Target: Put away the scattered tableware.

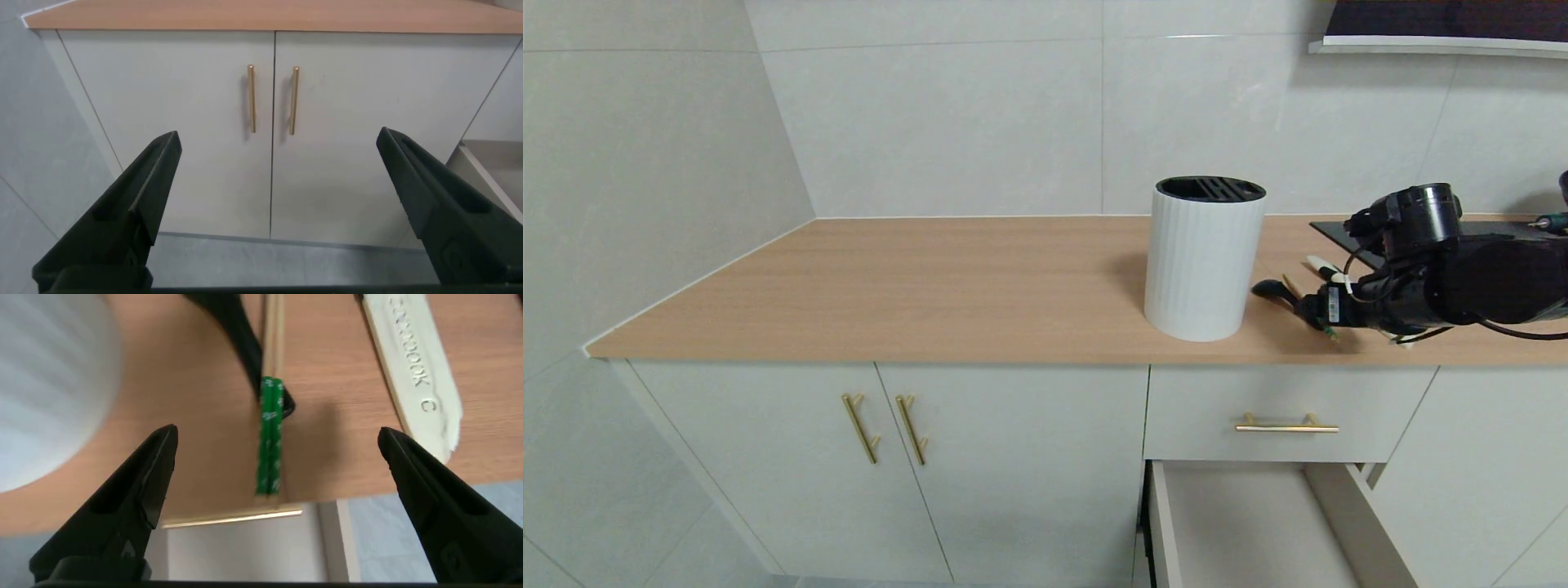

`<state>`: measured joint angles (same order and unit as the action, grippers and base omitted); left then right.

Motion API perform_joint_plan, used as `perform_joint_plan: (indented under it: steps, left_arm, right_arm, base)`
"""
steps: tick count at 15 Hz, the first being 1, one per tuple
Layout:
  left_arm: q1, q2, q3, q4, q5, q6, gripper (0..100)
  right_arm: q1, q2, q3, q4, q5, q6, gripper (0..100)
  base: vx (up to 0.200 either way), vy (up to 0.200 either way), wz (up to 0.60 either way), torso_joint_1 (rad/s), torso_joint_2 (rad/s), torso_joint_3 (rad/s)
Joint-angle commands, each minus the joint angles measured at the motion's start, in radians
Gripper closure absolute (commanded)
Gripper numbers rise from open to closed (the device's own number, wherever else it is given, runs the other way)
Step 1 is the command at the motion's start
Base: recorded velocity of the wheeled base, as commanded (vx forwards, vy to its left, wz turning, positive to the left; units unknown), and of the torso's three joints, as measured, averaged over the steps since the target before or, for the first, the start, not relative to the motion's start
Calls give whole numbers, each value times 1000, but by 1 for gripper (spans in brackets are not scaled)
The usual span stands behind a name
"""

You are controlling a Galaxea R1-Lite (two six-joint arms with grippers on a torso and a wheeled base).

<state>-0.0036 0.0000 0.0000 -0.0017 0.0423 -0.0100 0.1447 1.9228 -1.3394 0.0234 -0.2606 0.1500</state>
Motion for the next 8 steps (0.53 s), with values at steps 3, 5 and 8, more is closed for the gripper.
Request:
perform_joint_plan:
  steps: [3, 5, 8]
  left_arm:
    - [1, 0, 0, 0, 1, -1, 0]
    - [1, 0, 0, 0, 1, -1, 0]
    - [1, 0, 0, 0, 1, -1, 0]
  right_arm:
    - [-13, 33, -15, 43, 3, 0, 0]
    - [-13, 39, -20, 46, 3, 0, 0]
    - [-13, 53, -21, 61, 4, 0, 100]
  base:
    - [0, 0, 0, 0, 0, 0]
    - [0, 0, 0, 0, 0, 0]
    - [0, 0, 0, 0, 0, 0]
